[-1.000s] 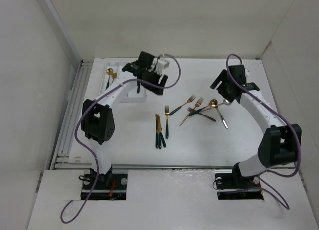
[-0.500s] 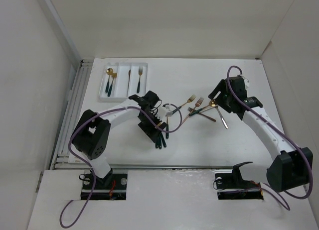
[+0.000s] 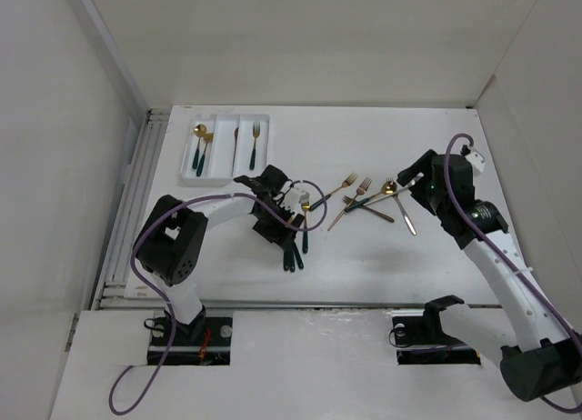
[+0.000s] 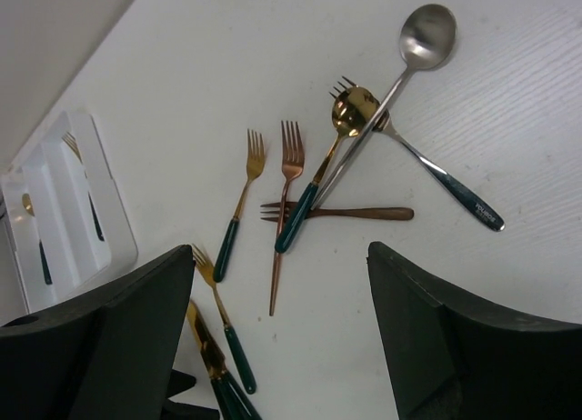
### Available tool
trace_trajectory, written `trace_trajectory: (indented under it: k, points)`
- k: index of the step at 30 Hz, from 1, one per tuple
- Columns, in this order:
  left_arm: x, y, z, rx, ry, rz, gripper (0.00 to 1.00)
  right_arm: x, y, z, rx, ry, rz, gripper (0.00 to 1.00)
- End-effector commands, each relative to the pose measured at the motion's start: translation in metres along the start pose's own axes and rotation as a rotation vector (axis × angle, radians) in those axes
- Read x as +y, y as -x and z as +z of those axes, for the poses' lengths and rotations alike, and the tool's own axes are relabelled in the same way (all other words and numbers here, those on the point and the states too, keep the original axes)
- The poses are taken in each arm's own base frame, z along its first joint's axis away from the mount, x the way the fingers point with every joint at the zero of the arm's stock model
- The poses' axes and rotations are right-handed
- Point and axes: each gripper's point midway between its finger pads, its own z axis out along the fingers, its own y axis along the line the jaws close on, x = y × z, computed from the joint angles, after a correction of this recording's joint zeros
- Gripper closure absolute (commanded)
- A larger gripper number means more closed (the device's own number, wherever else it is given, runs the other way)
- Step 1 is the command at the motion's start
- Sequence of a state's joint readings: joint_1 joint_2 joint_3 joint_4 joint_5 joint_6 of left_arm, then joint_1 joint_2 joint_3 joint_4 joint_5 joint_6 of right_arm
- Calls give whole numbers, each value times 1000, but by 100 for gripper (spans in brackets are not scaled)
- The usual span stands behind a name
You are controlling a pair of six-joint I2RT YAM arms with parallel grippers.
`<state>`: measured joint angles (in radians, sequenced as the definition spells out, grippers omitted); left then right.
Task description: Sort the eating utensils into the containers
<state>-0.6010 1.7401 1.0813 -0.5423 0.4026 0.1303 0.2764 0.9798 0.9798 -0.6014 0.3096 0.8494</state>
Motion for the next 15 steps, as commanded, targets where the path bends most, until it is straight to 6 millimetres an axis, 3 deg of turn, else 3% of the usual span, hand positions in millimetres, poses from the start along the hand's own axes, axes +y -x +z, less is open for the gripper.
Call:
trace_trajectory:
  k: [1,6,10,15]
  points:
    - [13,1,6,-18,35,-70,35,-12,5,-10,-44,-31,15,18]
    - [11,4,6,-21,52,-49,35,-19,6,-16,-57,-45,23,18]
    - [4,-4,11,33,118,5,35,-22,10,-20,-78,-50,27,19]
    - [13,-5,11,47,214,24,37,-21,17,-24,-105,-49,34,19]
